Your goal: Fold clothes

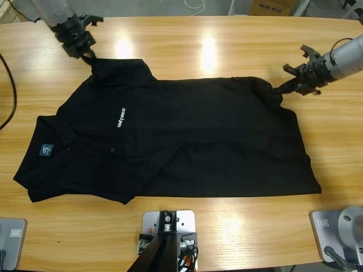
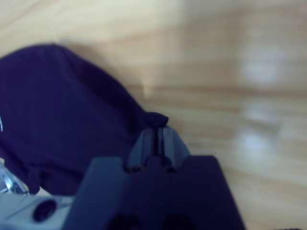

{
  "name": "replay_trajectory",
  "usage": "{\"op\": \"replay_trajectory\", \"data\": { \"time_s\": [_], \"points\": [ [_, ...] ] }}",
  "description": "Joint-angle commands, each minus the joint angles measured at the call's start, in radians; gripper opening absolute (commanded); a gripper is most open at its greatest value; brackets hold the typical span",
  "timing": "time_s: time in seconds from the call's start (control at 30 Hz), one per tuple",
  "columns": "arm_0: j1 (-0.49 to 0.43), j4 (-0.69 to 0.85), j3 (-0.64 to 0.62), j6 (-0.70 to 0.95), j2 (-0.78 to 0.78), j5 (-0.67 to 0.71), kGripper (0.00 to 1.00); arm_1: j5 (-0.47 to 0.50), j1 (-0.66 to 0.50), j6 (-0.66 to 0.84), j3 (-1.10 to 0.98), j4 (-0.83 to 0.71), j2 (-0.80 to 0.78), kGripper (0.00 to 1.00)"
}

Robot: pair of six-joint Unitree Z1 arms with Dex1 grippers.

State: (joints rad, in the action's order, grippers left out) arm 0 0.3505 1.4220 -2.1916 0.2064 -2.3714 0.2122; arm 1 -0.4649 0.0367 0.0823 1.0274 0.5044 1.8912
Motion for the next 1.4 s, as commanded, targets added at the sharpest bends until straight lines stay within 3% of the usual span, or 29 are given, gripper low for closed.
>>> {"op": "replay_trajectory", "data": {
  "time_s": [0.03, 0.37, 0.67, 0.87, 1.3, 1.33, 1.4],
  "points": [
    [0.021, 0.007, 0.23, 0.013, 0.064, 0.118, 0.0, -0.019, -0.022, 0.007, -0.061, 0.101, -0.14, 0.0],
    [0.034, 0.006, 0.456, 0.039, 0.217, 0.157, 0.0, -0.062, -0.112, 0.02, -0.119, 0.17, -0.263, 0.0],
    [0.038, 0.006, 0.666, 0.06, 0.402, 0.185, 0.0, 0.044, -0.069, 0.054, -0.134, 0.279, -0.338, 0.0],
    [0.08, 0.005, 0.694, 0.06, 0.414, 0.204, 0.0, 0.111, -0.004, 0.067, -0.094, 0.434, -0.331, 0.0],
    [0.114, 0.0, 0.767, 0.057, 0.436, 0.228, 0.0, 0.184, 0.02, 0.073, -0.055, 0.464, -0.222, 0.003],
    [0.114, 0.0, 0.776, 0.057, 0.442, 0.229, 0.0, 0.196, 0.02, 0.081, -0.053, 0.47, -0.212, 0.182],
    [0.11, 0.002, 0.792, 0.059, 0.455, 0.23, 0.0, 0.219, 0.02, 0.1, -0.046, 0.486, -0.192, 0.767]
  ]
}}
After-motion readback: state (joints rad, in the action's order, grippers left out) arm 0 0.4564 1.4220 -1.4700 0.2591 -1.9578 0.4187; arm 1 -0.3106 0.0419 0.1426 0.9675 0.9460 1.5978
